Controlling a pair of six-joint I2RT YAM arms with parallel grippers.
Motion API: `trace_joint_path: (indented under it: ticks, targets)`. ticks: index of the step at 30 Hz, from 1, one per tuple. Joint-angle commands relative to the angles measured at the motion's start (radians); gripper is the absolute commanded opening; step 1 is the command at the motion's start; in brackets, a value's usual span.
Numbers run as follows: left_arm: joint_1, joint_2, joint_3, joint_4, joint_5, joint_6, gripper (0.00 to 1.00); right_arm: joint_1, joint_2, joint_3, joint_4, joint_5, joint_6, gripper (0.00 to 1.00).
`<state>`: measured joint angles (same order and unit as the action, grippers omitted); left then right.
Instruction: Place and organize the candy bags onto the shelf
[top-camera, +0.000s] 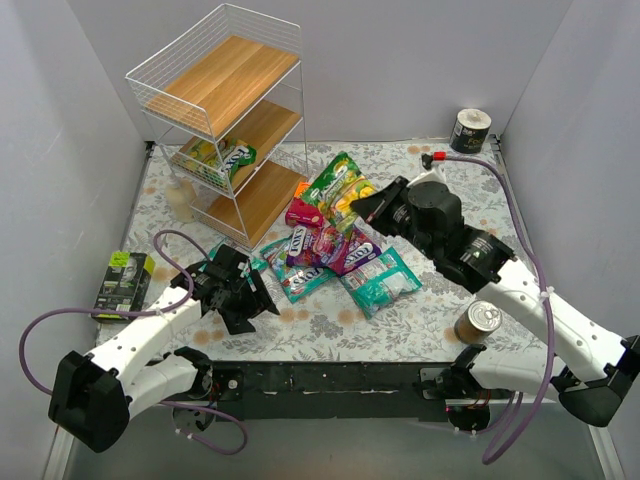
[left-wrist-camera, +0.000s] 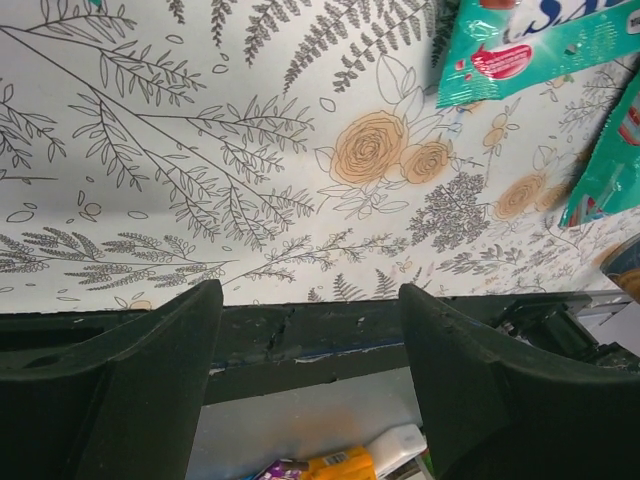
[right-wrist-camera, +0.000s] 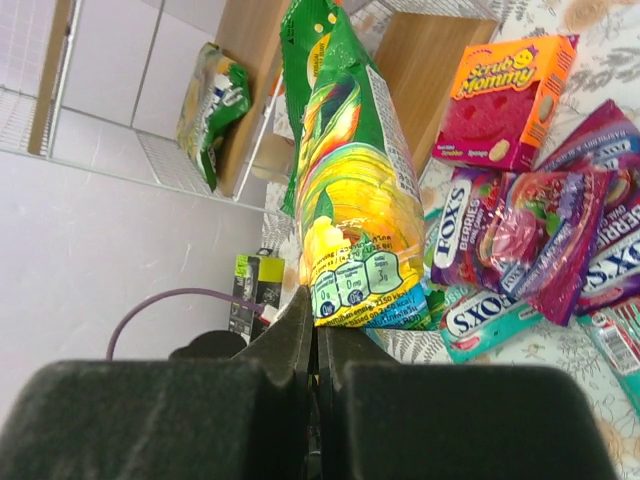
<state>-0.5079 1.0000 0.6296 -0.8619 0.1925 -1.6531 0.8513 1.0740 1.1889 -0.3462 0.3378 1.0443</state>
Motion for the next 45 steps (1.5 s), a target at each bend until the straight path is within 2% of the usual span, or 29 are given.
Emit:
trace_joint_path:
  ticks: [1,9,14,18,26,31,35,39,45]
  targets:
    - [0.000,-0.001,-0.022,0.058,-0.005,-0.027,0.71,-0.052,0.053,0.136,0.096,-0.111,-0.079,0.01]
    - [0.002,0.074,-0.015,0.110,-0.004,-0.031,0.70,-0.178,0.219,0.297,0.190,-0.359,-0.127,0.01]
    - [0.000,0.089,-0.019,0.106,-0.010,-0.016,0.70,-0.235,0.368,0.388,0.326,-0.540,-0.147,0.01]
    - [0.000,0.071,-0.008,0.080,-0.037,-0.011,0.69,-0.268,0.498,0.484,0.404,-0.632,-0.127,0.01]
    - [0.000,0.003,0.110,-0.040,-0.137,-0.016,0.69,-0.307,0.805,0.702,0.608,-0.789,-0.023,0.01]
    - [0.000,-0.027,0.177,-0.126,-0.215,-0.037,0.69,-0.322,0.983,0.871,0.694,-0.832,0.056,0.01]
    - [0.000,-0.035,0.226,-0.183,-0.287,-0.043,0.70,-0.328,1.076,0.943,0.771,-0.844,0.121,0.01]
    - [0.002,-0.015,0.249,-0.210,-0.314,-0.033,0.71,-0.330,1.187,1.017,0.842,-0.836,0.227,0.01]
    - [0.002,0.018,0.260,-0.216,-0.326,-0.011,0.72,-0.330,1.268,1.072,0.881,-0.810,0.298,0.01]
